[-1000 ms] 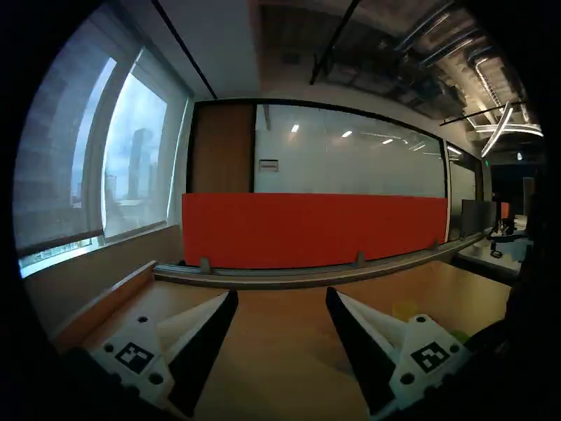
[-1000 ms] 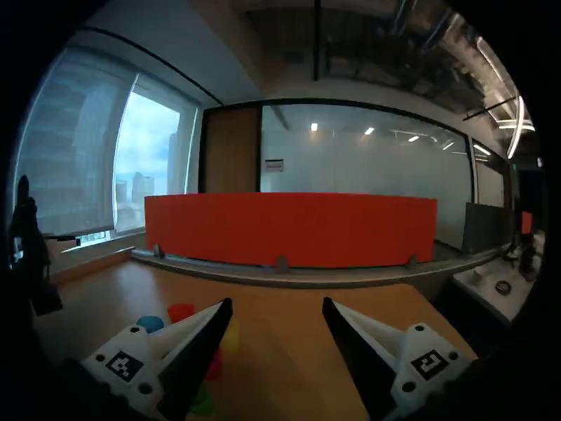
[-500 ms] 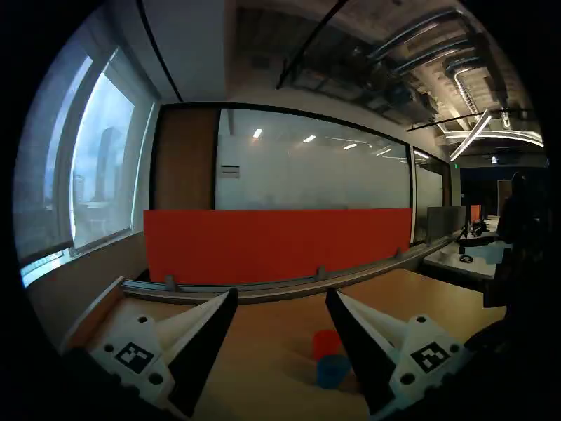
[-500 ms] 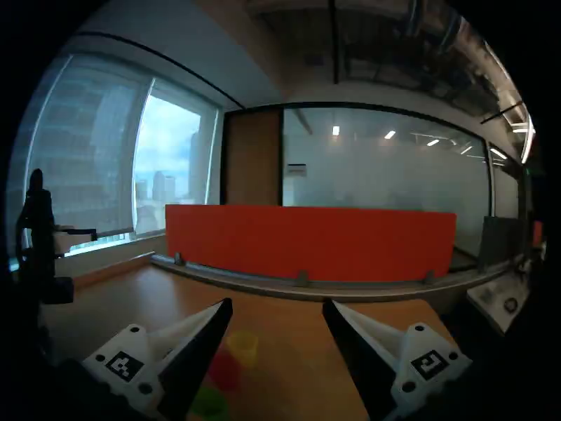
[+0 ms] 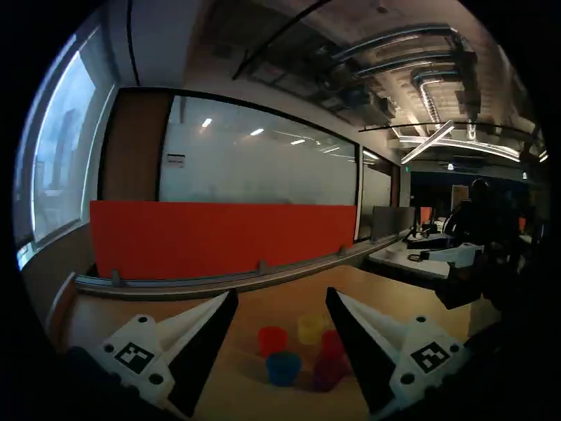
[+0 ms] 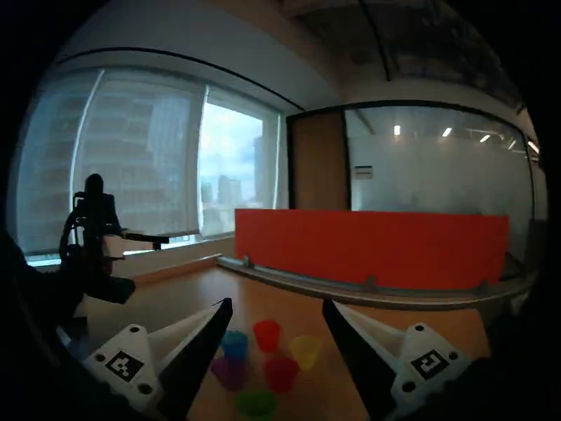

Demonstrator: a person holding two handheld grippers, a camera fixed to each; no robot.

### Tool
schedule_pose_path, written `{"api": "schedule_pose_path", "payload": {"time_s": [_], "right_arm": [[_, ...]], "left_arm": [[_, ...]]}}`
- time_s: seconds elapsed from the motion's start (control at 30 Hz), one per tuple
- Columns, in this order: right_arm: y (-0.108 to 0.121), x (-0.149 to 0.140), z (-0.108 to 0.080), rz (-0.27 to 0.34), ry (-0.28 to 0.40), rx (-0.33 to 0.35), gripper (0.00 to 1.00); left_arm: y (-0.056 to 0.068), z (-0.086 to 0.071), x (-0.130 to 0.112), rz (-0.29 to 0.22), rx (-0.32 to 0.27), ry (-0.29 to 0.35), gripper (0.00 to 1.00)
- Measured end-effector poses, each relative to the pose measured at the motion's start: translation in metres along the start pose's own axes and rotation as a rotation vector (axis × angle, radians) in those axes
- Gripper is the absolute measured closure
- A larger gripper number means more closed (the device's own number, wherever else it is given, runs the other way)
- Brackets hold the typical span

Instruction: Pour water

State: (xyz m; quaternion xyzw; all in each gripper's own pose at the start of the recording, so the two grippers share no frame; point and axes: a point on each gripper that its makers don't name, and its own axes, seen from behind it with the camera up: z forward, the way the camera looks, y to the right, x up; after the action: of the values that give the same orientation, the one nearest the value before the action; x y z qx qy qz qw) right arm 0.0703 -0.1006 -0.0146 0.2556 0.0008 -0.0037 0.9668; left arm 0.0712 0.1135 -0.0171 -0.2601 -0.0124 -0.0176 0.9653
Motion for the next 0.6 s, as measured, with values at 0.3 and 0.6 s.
{"api": "schedule_pose_path", "payload": {"time_s": [0.3, 0.6], "right_arm": [[-0.014, 0.002, 0.002, -0.001, -0.017, 0.049, 0.0], [-0.024, -0.016, 0.0, -0.015, -0.109, 0.093, 0.0]], "left_arm": [[0.018, 0.006, -0.005, -0.015, -0.096, -0.017, 0.07], [0.014, 0.01, -0.024, 0.006, -0.136, -0.095, 0.07]]}}
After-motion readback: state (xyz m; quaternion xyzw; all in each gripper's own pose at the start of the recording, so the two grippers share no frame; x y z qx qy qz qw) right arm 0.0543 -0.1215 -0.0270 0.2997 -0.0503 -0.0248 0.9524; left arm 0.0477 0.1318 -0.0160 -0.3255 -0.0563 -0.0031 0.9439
